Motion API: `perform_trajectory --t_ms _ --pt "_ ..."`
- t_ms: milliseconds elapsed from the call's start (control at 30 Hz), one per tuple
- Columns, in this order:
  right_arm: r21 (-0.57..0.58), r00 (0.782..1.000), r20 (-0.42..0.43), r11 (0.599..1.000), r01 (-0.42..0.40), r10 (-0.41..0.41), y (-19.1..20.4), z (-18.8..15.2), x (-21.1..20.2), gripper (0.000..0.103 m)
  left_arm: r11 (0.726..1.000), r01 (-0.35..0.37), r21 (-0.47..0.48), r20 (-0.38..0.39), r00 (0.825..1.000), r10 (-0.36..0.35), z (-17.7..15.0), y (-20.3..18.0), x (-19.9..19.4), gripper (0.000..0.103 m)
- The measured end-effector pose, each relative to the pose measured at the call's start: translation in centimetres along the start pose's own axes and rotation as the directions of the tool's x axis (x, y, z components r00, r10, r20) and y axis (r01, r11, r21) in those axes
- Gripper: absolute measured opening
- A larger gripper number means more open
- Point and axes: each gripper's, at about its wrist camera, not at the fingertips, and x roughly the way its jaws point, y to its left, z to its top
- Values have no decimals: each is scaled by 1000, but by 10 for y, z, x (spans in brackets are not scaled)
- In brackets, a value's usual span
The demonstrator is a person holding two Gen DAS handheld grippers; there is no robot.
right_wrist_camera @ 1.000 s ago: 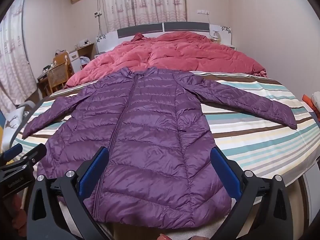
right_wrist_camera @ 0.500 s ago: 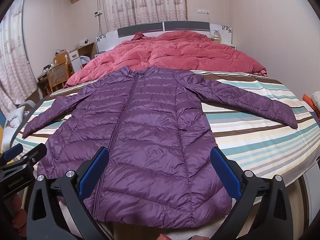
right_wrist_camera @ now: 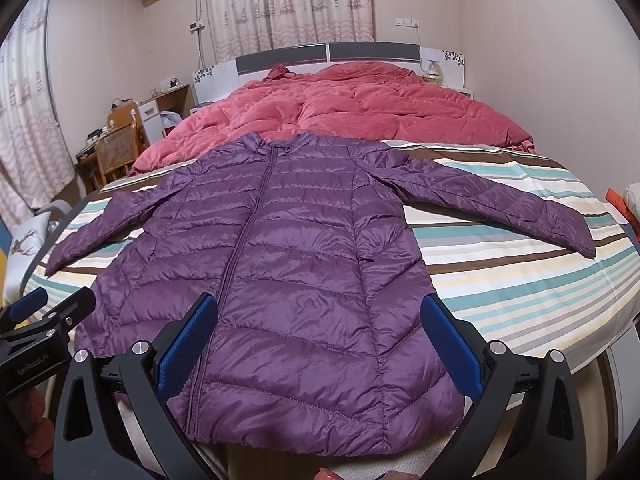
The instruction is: Fold large clothes
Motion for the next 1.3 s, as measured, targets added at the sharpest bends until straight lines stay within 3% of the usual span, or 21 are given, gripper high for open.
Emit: perform_trajectory --t_ms 1300 --pt "3 1000 -7 1000 6 -6 2 -2 2 100 1000 8 15 -26 1000 -8 -2 -7 9 101"
